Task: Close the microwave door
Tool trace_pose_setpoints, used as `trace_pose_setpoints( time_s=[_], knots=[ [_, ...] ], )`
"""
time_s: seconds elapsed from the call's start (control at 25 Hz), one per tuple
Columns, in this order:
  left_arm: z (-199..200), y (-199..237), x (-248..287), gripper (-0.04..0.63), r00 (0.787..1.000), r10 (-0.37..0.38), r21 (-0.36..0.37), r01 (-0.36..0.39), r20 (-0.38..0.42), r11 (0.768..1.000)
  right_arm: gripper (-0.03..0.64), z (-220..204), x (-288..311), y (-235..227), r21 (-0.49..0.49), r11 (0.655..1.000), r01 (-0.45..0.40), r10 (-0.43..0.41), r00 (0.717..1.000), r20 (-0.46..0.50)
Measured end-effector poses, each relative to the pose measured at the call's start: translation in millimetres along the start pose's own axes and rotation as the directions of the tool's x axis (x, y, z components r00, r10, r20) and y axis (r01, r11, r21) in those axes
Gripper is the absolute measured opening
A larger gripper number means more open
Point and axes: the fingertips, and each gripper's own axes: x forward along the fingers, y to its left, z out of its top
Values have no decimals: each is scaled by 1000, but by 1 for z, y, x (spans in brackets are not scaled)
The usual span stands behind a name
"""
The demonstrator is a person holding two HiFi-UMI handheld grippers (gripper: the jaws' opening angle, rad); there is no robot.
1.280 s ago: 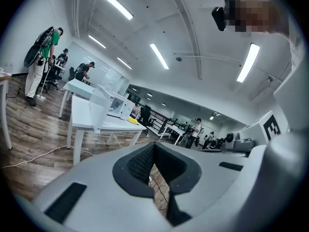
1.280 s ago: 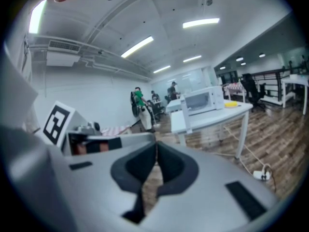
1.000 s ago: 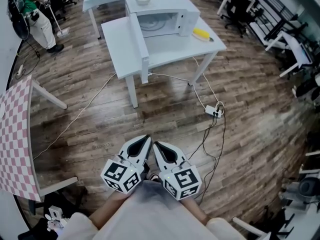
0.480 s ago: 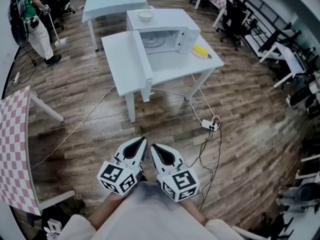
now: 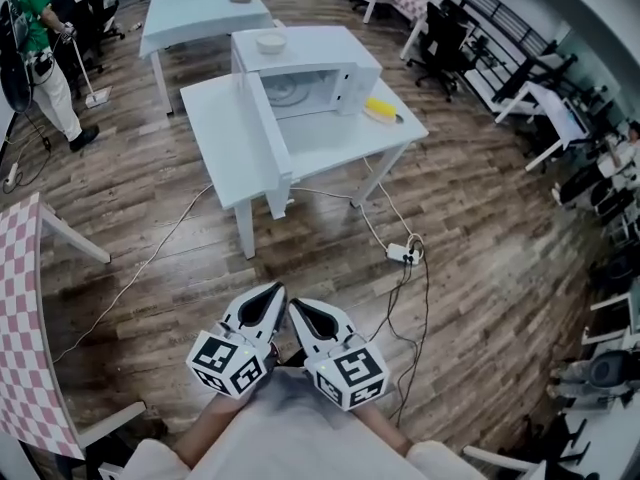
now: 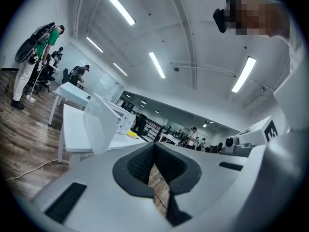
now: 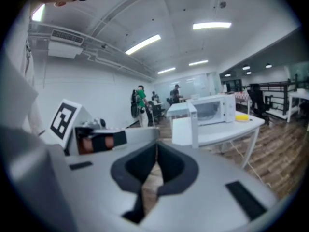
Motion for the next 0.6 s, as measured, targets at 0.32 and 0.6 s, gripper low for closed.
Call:
trace_pose_setpoints(
  time_s=[0.32, 0.6],
  knots=[
    [-5, 5, 4, 17, 1000, 3, -26, -3, -5, 1000, 23, -11, 1, -8, 27, 1000, 10, -9, 1000, -21],
    [3, 21, 23, 17, 999, 41, -14, -41, -4, 999, 23, 4, 17, -31, 24, 1000, -17, 17, 1000, 1]
  ],
)
